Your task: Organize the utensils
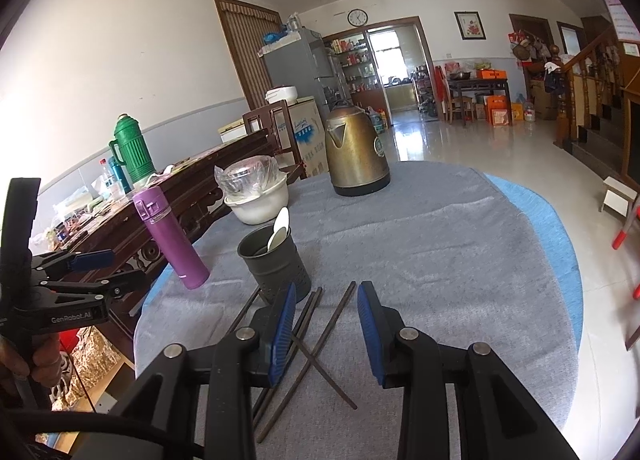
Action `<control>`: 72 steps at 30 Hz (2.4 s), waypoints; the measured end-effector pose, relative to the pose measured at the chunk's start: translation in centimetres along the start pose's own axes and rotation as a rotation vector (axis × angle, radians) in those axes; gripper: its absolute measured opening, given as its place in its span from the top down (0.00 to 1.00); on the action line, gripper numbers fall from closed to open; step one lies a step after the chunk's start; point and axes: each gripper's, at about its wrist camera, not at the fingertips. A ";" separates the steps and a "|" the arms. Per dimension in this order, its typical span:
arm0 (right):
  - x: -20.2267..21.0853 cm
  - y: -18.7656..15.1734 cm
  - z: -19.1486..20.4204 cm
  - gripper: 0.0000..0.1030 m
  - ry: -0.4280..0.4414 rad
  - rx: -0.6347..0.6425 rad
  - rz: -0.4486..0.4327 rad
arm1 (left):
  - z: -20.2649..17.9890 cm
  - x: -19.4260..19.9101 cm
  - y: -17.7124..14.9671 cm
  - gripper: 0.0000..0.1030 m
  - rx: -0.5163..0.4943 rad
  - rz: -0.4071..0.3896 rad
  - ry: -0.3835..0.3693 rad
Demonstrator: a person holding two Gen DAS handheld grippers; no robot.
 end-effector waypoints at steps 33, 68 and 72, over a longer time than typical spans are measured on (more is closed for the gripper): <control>-9.1 -0.1 -2.7 0.62 -0.052 -0.173 0.246 | 3.3 -10.8 -3.6 0.30 0.154 0.237 -0.188; -23.1 0.2 -9.2 0.91 -0.133 -0.398 0.552 | -2.2 -21.9 -2.3 0.92 0.061 0.444 -0.474; -20.9 -0.3 -9.3 0.91 -0.149 -0.368 0.536 | -1.3 -21.1 -3.8 0.92 0.072 0.465 -0.472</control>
Point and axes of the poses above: each gripper's, at about its wrist camera, not at the fingertips, and x roughly against the way its jaws point, z to its left, y to its top, and after that the axes turned 14 degrees about y, right-handed
